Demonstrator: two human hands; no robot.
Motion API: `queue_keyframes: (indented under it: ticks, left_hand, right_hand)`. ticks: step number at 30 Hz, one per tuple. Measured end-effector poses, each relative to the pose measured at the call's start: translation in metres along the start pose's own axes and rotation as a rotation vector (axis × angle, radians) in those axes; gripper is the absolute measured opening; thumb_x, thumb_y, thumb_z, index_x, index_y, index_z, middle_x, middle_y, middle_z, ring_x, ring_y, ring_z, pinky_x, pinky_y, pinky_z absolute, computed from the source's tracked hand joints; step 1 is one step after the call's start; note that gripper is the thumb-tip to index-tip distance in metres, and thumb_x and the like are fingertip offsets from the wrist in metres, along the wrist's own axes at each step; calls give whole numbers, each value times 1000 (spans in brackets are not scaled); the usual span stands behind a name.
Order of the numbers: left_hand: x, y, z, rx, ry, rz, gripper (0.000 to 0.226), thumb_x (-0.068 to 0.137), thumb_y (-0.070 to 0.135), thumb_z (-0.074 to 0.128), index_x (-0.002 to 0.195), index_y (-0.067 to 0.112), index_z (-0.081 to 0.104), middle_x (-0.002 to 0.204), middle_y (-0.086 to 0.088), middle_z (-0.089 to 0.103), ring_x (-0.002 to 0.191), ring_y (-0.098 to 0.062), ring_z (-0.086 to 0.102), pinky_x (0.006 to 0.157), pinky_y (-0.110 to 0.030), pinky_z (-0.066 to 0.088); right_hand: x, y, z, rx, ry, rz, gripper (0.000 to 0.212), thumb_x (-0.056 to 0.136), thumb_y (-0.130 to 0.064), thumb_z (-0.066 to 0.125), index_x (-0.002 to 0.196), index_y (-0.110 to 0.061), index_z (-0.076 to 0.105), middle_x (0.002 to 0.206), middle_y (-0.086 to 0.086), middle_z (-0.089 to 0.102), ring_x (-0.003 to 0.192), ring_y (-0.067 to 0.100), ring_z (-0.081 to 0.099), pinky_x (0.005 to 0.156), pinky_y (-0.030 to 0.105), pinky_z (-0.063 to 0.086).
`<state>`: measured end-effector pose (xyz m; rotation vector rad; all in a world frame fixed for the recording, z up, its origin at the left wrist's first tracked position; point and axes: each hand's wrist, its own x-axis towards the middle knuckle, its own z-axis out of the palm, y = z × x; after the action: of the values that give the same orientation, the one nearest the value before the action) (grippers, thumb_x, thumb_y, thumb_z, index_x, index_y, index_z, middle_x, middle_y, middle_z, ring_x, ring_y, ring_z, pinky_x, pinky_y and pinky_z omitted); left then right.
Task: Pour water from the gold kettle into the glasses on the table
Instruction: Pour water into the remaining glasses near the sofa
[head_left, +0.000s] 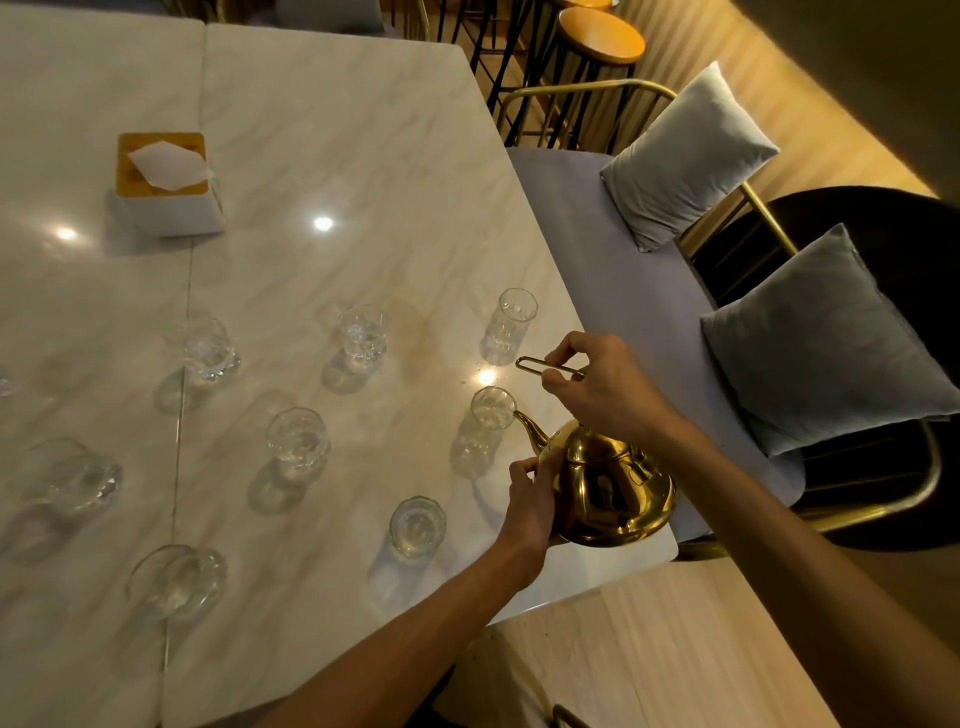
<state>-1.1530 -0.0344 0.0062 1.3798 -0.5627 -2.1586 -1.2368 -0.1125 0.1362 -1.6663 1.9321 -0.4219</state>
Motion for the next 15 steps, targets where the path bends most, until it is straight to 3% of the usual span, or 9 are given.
queue_keyframes:
  ticks: [4,8,10,15]
  left_hand:
    - [0,1,2,-25,-7,-13,52,100,56,44,142,28,34,138,-1,53,119,-22,56,80,-33,58]
    - [3,-1,2,-10,-2,-16,55,99,59,43,144,29,35,145,-4,52,126,-27,55,96,-44,56]
    - [5,-2,1,-16,-10,-16,56,98,59,43,145,30,35,145,-4,52,127,-26,55,96,-43,56]
    - [8,-5,0,-19,-17,-9,59,95,62,46,144,30,34,145,-4,52,124,-25,56,94,-42,57]
  right_hand:
    - [0,0,0,-13,-7,4,21,92,-27,70,109,-16,68,128,7,62,88,19,65,72,30,52]
    - [1,0,1,-24,-12,2,21,92,-26,70,110,-15,68,130,7,62,83,15,64,69,25,50]
    - [2,0,2,-26,-17,-1,21,92,-25,70,111,-15,68,130,7,61,80,12,62,64,21,47]
    - [3,1,4,-24,-22,9,22,92,-26,70,111,-15,68,129,8,62,91,20,64,70,27,48]
